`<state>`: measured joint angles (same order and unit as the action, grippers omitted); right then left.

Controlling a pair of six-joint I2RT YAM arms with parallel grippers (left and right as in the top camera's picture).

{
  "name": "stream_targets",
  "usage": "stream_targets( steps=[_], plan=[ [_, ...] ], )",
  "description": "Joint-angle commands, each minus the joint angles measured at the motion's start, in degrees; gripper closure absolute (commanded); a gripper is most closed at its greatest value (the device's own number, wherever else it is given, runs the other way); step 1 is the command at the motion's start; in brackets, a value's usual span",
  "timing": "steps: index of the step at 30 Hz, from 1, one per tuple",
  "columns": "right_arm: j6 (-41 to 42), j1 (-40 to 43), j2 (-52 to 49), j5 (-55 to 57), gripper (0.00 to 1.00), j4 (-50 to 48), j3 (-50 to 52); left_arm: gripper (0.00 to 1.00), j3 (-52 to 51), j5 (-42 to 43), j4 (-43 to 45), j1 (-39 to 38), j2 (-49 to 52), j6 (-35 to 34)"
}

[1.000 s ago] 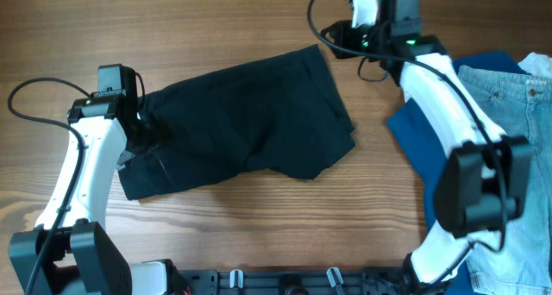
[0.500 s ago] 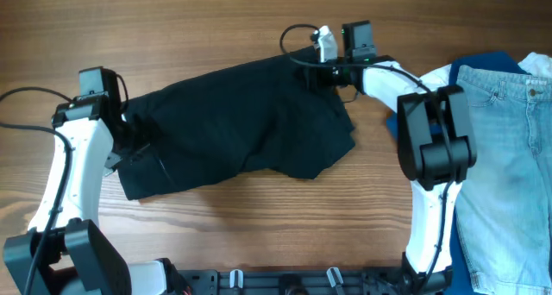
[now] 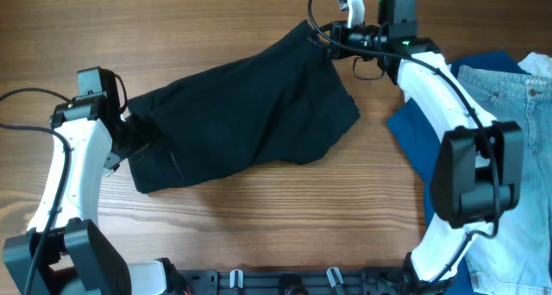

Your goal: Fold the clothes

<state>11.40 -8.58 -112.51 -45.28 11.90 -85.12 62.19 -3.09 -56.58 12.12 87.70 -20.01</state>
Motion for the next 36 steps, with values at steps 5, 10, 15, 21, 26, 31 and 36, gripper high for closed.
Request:
stream_targets(
  steps=[5, 10, 15, 21, 26, 31, 36],
  plan=[
    [0.6, 0.1, 1.0, 8.8, 0.96, 4.3, -0.2, 0.04, -0.5, 0.8, 2.2, 3.4, 0.4, 0.2],
    [0.0, 0.1, 1.0, 14.0, 0.96, 7.7, 0.0, 0.0, -0.5, 5.0, 6.4, 3.5, 0.4, 0.1],
    [0.9, 0.1, 1.0, 20.9, 0.96, 9.2, 0.0, 0.0, -0.5, 5.1, 11.9, 3.5, 0.4, 0.1],
    [2.3, 0.1, 0.4, 23.0, 0.96, 7.0, 0.0, 0.0, -0.5, 5.2, 11.5, 3.5, 1.1, 1.8],
    [2.3, 0.1, -0.4, 21.0, 0.96, 7.0, 0.1, 0.0, -0.5, 5.5, 18.4, 3.5, 10.2, 3.4],
    [2.3, 0.0, -0.5, 21.0, 0.96, 7.0, 0.1, 0.13, -0.5, 10.0, 26.7, 3.6, 18.4, 6.0],
    [2.3, 0.0, -0.5, 21.1, 0.96, 7.0, 0.1, 0.62, -0.5, 13.9, 30.1, 3.5, 19.0, 7.6]
  ],
)
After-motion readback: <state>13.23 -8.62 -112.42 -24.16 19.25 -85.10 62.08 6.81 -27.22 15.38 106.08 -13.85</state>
